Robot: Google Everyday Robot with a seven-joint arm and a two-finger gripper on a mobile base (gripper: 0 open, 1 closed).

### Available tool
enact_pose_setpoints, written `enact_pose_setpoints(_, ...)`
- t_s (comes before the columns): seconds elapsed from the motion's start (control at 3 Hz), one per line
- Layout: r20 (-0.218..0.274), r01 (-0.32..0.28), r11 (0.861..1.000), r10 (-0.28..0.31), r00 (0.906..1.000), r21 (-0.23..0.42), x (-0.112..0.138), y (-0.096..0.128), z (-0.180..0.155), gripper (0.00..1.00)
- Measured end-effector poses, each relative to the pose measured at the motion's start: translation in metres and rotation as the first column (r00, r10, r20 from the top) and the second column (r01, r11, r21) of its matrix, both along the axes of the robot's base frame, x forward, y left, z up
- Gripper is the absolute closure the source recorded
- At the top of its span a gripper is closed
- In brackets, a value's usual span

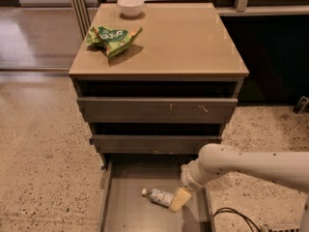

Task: Pick blue plastic bottle from bottom drawer and place on counter

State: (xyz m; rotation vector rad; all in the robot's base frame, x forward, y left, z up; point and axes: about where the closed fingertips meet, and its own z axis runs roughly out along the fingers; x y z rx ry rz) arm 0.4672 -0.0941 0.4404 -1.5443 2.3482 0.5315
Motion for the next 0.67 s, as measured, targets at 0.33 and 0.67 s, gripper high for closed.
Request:
enact_pose_setpoints(0.33, -0.048, 0.006, 1.0, -0.006, 0.9988, -0.002, -0.002, 0.011, -0.058, 0.0)
enact_pose_setpoints(0.67, -0.061, 0.055, 0.998, -0.055, 0.9966, -0.004, -0.001, 0.018, -0.1, 0.0)
